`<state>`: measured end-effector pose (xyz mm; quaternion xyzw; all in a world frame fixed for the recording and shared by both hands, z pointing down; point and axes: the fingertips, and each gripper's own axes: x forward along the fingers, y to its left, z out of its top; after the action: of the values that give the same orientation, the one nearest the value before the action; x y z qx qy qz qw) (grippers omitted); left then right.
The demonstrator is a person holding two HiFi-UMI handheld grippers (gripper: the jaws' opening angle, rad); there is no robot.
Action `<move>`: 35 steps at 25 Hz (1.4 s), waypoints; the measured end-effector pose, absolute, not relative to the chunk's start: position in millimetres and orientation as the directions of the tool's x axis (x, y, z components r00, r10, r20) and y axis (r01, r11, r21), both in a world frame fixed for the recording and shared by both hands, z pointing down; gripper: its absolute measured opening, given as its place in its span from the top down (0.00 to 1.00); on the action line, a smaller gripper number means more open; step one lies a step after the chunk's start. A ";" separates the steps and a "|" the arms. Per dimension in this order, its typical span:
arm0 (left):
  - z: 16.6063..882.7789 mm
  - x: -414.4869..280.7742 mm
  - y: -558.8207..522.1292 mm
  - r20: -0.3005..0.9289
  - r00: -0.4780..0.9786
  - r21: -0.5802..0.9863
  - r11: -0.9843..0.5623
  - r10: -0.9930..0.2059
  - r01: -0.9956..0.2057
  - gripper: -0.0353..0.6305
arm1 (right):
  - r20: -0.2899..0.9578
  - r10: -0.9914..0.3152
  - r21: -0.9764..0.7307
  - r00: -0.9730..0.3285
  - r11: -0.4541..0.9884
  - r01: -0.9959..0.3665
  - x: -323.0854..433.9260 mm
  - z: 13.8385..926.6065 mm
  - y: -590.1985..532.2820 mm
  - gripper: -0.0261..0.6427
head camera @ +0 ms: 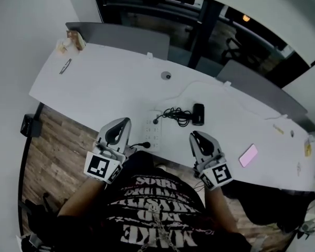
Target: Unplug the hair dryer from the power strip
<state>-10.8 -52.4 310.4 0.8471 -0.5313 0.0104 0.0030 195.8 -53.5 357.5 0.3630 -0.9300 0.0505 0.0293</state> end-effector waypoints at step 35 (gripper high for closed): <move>418.9 -54.2 -117.8 0.217 0.601 0.127 -0.589 -0.769 -0.798 0.92 | 0.345 -0.629 -0.231 -0.696 0.662 -0.713 89.3 443.3 -93.4 0.87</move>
<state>-54.2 -117.8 418.9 0.8885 -0.4410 0.0696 0.1057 89.3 -93.4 443.3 0.3713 -0.9039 0.1765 0.1182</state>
